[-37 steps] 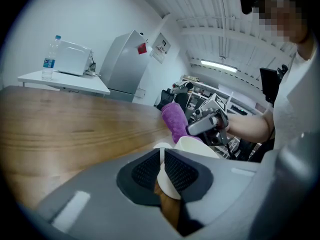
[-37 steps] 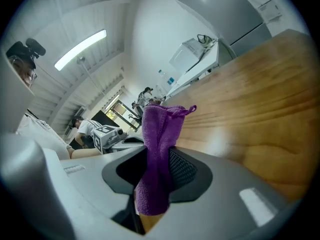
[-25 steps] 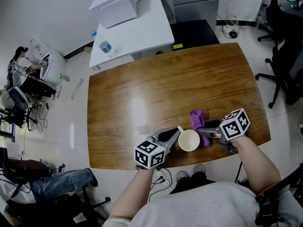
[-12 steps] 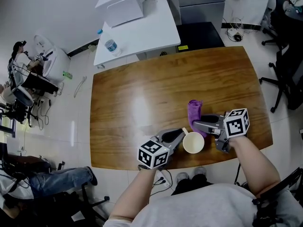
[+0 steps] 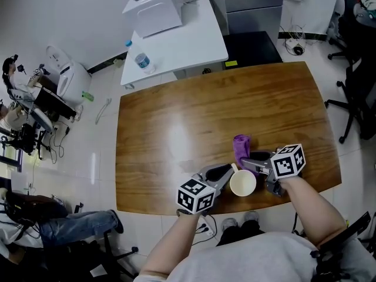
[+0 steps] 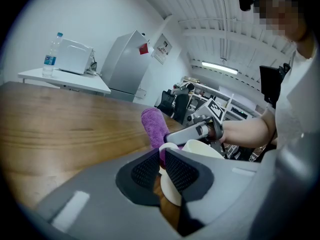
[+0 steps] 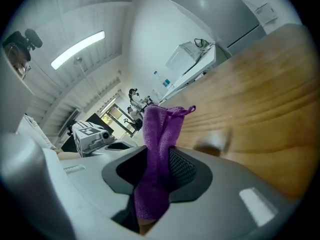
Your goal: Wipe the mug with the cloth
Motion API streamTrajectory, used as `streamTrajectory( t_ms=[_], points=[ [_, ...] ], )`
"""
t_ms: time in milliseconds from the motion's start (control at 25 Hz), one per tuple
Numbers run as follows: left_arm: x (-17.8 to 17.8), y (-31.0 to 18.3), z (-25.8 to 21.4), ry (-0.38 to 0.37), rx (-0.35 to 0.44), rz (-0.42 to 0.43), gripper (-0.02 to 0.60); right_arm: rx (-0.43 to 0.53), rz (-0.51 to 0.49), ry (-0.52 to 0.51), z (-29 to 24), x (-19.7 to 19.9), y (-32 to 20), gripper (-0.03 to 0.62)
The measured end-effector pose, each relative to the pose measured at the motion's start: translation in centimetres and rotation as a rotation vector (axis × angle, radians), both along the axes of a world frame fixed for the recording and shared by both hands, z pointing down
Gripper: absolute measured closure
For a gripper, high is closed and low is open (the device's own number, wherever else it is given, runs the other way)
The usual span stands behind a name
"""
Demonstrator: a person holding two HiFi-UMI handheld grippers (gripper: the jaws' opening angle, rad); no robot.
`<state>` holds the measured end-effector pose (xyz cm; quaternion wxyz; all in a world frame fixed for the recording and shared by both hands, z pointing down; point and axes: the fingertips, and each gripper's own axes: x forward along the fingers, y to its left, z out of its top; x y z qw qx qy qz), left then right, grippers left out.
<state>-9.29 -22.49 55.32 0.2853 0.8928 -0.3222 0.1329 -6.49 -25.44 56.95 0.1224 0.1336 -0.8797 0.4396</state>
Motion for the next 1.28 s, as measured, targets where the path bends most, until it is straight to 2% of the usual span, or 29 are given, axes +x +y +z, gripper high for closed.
streamTrajectory(
  t_ms=[200,280,400,600,720,880,1120,1280],
  points=[
    [-1.4,-0.4,-0.2,-0.015,0.001,-0.046,0.549,0.001,0.098,-0.026,-1.4,1.4,-1.0,0.462],
    [-2.2,-0.2,-1.2,0.002,0.012,-0.066,0.549,0.014,0.147,-0.051,-3.0,2.5,-1.0,0.462],
    [-2.8,0.1,-4.3,0.054,0.067,-0.062,0.551,0.101,0.179,-0.066,-6.6,3.8,-0.1,0.462],
    [-2.2,2.5,-11.2,0.148,0.193,0.007,0.58,0.267,0.19,-0.034,-13.0,4.7,4.9,0.462],
    [-1.6,5.6,-13.9,0.192,0.227,0.064,0.58,0.317,0.209,-0.021,-15.4,5.2,8.8,0.463],
    [-0.8,10.9,-15.2,0.183,0.255,0.123,0.58,0.333,0.221,0.002,-16.2,6.2,14.2,0.462],
    [0.0,20.3,-15.1,0.19,0.252,0.071,0.58,0.395,0.121,0.047,-16.1,6.6,24.1,0.462],
    [3.2,27.4,-15.0,0.173,0.277,0.035,0.58,0.432,0.069,0.037,-15.7,8.9,31.3,0.464]
  ],
)
